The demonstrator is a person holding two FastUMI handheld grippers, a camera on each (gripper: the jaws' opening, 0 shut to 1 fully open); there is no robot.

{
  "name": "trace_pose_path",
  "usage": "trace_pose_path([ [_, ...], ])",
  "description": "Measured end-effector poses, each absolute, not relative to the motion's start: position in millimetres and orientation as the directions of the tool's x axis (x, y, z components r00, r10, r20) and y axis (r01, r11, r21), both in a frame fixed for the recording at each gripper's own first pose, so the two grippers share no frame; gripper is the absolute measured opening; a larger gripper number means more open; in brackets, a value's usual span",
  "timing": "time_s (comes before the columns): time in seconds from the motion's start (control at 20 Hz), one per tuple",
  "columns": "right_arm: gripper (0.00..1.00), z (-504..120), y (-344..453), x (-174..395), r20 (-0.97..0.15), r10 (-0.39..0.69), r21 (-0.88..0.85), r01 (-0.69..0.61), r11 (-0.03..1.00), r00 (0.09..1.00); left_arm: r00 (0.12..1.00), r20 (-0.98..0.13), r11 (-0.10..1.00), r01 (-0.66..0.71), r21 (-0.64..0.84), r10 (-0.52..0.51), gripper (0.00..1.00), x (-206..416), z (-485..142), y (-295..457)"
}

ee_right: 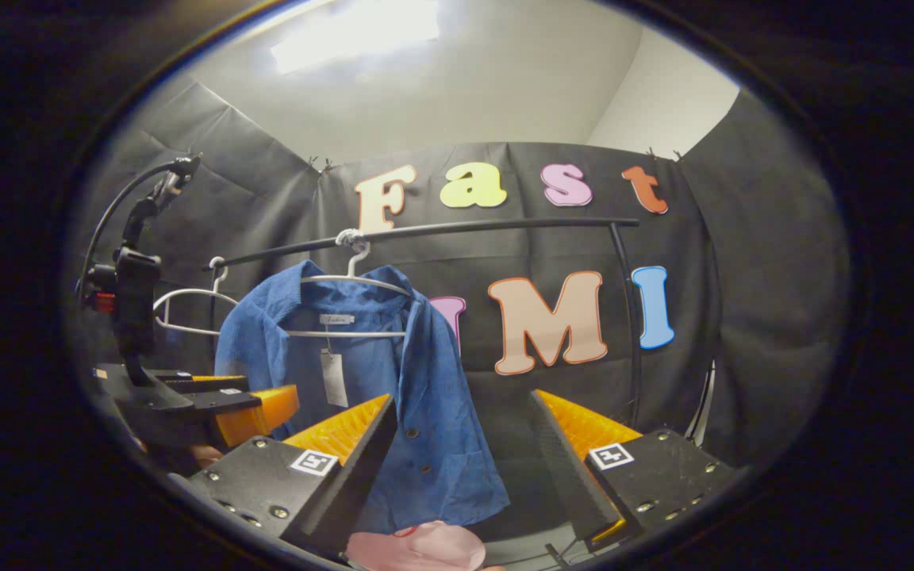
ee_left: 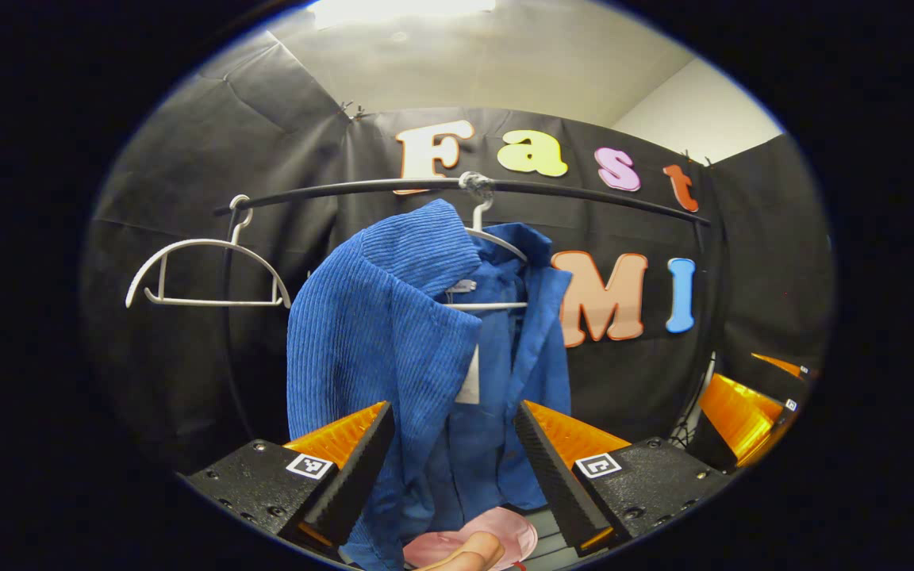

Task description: Grasp the clothes on the hanger with both hands and then place them into the laundry hamper below.

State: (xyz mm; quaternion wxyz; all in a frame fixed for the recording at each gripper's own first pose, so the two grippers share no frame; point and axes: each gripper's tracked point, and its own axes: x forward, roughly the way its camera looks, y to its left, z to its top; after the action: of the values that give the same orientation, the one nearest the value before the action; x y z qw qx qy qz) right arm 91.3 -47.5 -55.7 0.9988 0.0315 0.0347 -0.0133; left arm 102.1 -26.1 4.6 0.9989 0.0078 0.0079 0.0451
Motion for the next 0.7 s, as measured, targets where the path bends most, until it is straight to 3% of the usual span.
trace_pose_path([
  [0.05, 0.94, -58.6, -46.5, 98.9, -0.076, -0.023, 0.067, 0.028, 0.997, 0.997, 0.994, -0.01, 0.994, -0.107, 0.019, 0.107, 0.92, 110.2, 5.2, -21.9],
  [0.1, 0.99, -60.7, -44.3, 105.7, -0.082, -0.014, 0.072, 0.019, 0.997, 0.997, 0.993, -0.004, 0.992, -0.122, 0.023, 0.122, 0.92, 118.2, 5.2, -20.5],
  [0.15, 0.94, -63.0, -41.8, 112.0, -0.084, -0.009, 0.076, 0.015, 0.997, 0.996, 0.992, 0.004, 0.992, -0.122, 0.028, 0.122, 0.92, 130.1, 7.1, -19.6],
  [0.4, 0.99, -72.2, -37.5, 153.1, -0.07, -0.028, 0.106, 0.036, 0.994, 0.997, 0.988, 0.086, 0.983, -0.137, 0.125, 0.127, 0.83, 153.4, 25.4, -18.5],
  [0.45, 0.94, -80.7, -28.9, 164.7, -0.087, 0.002, 0.105, 0.007, 0.994, 0.996, 0.989, 0.095, 0.981, -0.129, 0.144, 0.117, 0.7, 156.5, 27.6, -19.3],
  [0.5, 0.99, -86.0, -22.1, 175.0, -0.101, 0.025, 0.101, -0.015, 0.995, 0.995, 0.988, 0.112, 0.979, -0.127, 0.162, 0.11, 0.57, 161.1, 31.0, -17.2],
  [0.65, 0.94, -98.4, 6.7, 199.7, -0.123, 0.121, 0.109, -0.108, 0.988, 0.985, 0.99, 0.101, 0.978, -0.12, 0.173, 0.103, 0.18, 167.2, 24.0, -8.3],
  [0.7, 1.0, -101.5, 13.4, 206.0, -0.13, 0.146, 0.107, -0.132, 0.985, 0.981, 0.988, 0.089, 0.976, -0.137, 0.171, 0.124, 0.14, 166.9, 17.3, -2.6],
])
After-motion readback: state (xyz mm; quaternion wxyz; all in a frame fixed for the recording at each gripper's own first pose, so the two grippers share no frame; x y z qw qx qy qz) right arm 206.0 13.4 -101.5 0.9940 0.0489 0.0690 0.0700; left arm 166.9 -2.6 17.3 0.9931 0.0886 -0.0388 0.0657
